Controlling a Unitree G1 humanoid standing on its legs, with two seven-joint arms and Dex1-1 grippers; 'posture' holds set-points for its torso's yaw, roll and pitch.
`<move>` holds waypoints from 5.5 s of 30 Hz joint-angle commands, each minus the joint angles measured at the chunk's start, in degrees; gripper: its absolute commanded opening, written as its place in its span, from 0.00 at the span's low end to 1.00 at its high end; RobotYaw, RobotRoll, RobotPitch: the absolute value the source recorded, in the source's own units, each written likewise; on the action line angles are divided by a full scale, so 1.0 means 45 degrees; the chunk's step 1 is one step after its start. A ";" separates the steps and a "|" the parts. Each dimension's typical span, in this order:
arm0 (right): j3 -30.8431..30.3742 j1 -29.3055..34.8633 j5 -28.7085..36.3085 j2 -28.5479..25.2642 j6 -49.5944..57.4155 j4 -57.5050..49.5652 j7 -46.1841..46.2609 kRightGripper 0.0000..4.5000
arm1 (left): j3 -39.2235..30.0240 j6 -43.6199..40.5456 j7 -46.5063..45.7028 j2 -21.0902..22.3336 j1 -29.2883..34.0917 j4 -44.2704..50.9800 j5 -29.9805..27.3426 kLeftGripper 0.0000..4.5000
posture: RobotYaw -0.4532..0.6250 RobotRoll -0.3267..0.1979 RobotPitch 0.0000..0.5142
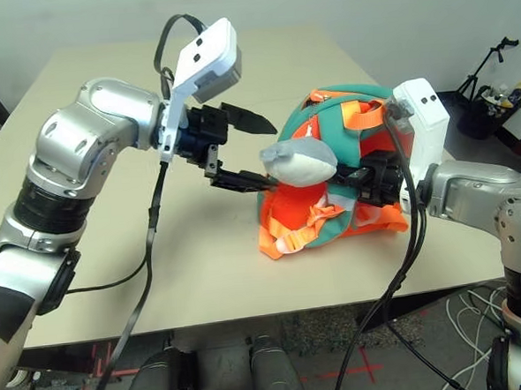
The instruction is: Put the pencil case into the backpack and zip it.
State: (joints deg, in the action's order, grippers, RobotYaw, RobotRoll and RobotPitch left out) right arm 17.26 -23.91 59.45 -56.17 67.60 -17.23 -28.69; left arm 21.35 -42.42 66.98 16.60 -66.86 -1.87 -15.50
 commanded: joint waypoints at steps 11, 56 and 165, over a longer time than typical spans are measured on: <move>0.0143 -0.0200 0.0117 0.0440 0.0522 -0.0459 0.0077 0.04 | 0.0604 0.0711 -0.0940 -0.0182 0.0334 -0.0718 0.0906 0.73 | 0.32 0.62 0.20; 0.0592 -0.0071 -0.0274 0.0835 0.0572 -0.0524 0.0123 0.04 | -0.0328 0.0041 -0.0450 -0.0026 -0.0207 -0.1283 -0.0067 1.00 | 0.31 0.62 0.16; 0.0781 0.1219 -0.1123 0.1665 -0.0222 -0.0496 0.0128 0.04 | -0.3172 -0.6691 -0.6093 -0.0803 0.6154 -0.3880 -0.5430 0.07 | 0.31 0.62 0.13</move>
State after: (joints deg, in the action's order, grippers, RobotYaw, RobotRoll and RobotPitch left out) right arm 21.36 -19.44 54.91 -48.99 66.33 -19.11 -27.85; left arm 6.92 -72.22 40.36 12.73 -39.51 -17.99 -41.77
